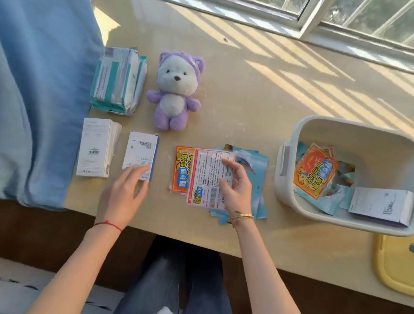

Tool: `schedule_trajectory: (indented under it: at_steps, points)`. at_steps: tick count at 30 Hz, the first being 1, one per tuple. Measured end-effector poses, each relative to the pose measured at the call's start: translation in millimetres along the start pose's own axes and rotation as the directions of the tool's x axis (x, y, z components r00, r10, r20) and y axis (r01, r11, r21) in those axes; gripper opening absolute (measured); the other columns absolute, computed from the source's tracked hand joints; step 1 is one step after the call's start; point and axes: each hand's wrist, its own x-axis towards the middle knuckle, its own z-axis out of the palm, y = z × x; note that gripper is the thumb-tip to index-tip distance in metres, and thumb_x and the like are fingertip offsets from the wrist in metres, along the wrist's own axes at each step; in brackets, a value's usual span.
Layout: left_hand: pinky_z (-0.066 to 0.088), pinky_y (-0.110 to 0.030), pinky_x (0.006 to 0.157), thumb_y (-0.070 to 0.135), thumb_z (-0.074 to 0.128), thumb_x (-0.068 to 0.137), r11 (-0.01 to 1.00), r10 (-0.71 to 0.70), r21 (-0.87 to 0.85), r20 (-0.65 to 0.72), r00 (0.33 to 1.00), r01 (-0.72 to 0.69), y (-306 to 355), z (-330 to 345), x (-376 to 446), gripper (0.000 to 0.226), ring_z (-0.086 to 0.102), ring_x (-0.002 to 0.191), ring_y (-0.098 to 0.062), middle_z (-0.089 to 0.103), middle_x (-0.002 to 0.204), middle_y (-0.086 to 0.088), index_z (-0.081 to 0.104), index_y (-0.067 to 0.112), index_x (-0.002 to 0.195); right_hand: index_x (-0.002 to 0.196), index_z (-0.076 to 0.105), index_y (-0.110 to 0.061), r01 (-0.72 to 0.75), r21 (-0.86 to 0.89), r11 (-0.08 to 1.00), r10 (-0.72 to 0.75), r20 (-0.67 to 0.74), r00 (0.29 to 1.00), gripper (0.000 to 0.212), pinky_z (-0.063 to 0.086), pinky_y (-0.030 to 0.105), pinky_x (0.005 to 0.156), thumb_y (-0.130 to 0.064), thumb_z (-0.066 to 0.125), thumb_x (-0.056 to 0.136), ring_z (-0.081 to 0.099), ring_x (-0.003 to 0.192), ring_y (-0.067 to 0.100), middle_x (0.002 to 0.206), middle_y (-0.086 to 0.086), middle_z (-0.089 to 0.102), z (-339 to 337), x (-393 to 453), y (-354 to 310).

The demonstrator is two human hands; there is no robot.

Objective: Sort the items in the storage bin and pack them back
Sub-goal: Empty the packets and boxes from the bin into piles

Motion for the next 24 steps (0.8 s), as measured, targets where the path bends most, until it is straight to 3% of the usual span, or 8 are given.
schedule_trajectory:
  at_steps: [4, 9, 13, 18, 24]
  points:
    - [0.049, -0.037, 0.086, 0.013, 0.061, 0.091, 0.999, 0.022, 0.037, -0.069, 0.997, -0.019, -25, -24, 4, 0.034, 0.058, 0.108, -0.022, 0.063, 0.119, -0.005, 0.06, 0.015, 0.125, 0.118, 0.06, -0.012, -0.027, -0.12, 0.992, 0.029, 0.016, 0.999, 0.045, 0.05, 0.027, 0.099, 0.013, 0.051, 0.082, 0.059, 0.114, 0.009, 0.119, -0.001, 0.062, 42, 29, 19]
    - [0.048, -0.03, 0.086, 0.017, 0.06, 0.092, 0.999, 0.016, 0.045, -0.097, 0.995, -0.012, -44, -33, 15, 0.032, 0.058, 0.11, -0.019, 0.064, 0.118, -0.004, 0.061, 0.015, 0.124, 0.114, 0.059, -0.017, -0.052, -0.258, 0.965, 0.06, 0.023, 0.998, 0.045, 0.051, 0.02, 0.092, 0.014, 0.05, 0.083, 0.059, 0.111, 0.011, 0.117, -0.003, 0.061, 72, 51, 38]
    - [0.046, -0.03, 0.09, 0.017, 0.061, 0.092, 0.997, 0.062, 0.053, -0.088, 0.994, -0.058, -47, -35, 20, 0.032, 0.058, 0.11, -0.02, 0.064, 0.117, -0.006, 0.062, 0.013, 0.123, 0.123, 0.054, -0.016, 0.025, -0.51, 0.86, 0.016, 0.077, 0.997, 0.047, 0.049, 0.033, 0.099, 0.01, 0.05, 0.084, 0.055, 0.115, 0.018, 0.124, 0.005, 0.057, 79, 53, 45]
    - [0.051, -0.036, 0.088, 0.015, 0.062, 0.091, 0.997, 0.078, 0.024, -0.083, 0.993, -0.076, -38, -48, 22, 0.032, 0.058, 0.109, -0.02, 0.065, 0.116, -0.005, 0.062, 0.013, 0.123, 0.135, 0.047, -0.016, 0.035, -0.666, 0.745, 0.045, 0.101, 0.994, 0.052, 0.037, 0.033, 0.107, 0.002, 0.054, 0.087, 0.039, 0.131, 0.027, 0.145, 0.011, 0.035, 67, 37, 34]
    - [0.051, -0.037, 0.09, 0.017, 0.061, 0.091, 0.988, 0.154, 0.022, -0.08, 0.985, -0.153, -21, -78, 18, 0.031, 0.058, 0.109, -0.019, 0.064, 0.115, -0.005, 0.062, 0.014, 0.123, 0.128, 0.054, -0.014, 0.155, -0.745, 0.649, -0.171, 0.056, 0.984, 0.039, 0.04, 0.036, 0.1, -0.016, 0.062, 0.09, 0.048, 0.115, 0.026, 0.121, 0.006, 0.058, 23, -8, -9]
